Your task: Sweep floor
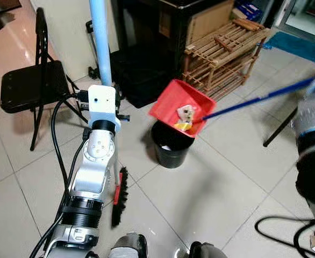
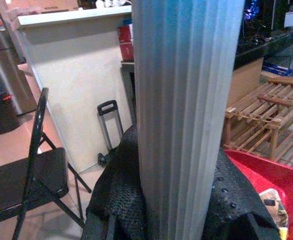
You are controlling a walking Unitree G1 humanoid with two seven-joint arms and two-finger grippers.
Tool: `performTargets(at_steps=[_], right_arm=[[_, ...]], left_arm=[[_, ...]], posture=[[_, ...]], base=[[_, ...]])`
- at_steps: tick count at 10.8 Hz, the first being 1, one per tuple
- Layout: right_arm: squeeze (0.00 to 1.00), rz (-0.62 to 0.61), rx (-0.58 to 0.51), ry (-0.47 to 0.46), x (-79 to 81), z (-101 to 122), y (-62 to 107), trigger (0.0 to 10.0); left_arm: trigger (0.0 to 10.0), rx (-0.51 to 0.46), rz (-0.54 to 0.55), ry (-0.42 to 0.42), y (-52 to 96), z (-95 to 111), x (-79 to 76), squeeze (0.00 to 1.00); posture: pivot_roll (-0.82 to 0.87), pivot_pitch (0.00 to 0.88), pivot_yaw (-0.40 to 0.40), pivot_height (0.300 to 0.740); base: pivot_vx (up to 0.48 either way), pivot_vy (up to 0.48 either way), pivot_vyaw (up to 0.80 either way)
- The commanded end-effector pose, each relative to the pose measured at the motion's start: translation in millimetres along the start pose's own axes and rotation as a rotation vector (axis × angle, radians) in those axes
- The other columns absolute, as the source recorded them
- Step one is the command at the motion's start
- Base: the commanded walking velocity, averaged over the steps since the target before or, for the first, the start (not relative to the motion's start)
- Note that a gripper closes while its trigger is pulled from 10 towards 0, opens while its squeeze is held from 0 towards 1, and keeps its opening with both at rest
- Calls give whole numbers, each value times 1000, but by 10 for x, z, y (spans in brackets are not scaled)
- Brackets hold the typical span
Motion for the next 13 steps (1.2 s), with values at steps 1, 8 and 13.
performTargets(at_steps=[1, 8, 13], right_arm=[[0, 87, -91, -44, 259, 268, -23, 10000], [0, 506, -196, 33, 1004, 204, 286, 10000], [0, 582, -150, 44, 1115, 57, 372, 10000]], left_arm=[[10000, -86, -33, -10, -22, 198, -70, 0], [10000, -91, -63, -17, 7, 195, -122, 0], [10000, -88, -72, -12, 20, 187, -157, 0]], posture=[[106, 120, 55, 740], [103, 105, 58, 740], [102, 106, 58, 740]], base=[[0, 0, 0], [0, 0, 0], [0, 0, 0]])
Point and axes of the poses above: a point about 5 cm out from each wrist's last joint towards the gripper, its own y axis pointing back from the gripper into the wrist, its own z axis along the axis of the wrist's last joint, x = y × z, the point moved 3 cm from there along -y, pointing out of the wrist towards the gripper, and after that the axes turned 14 degrees about y, right-handed, at the moved point
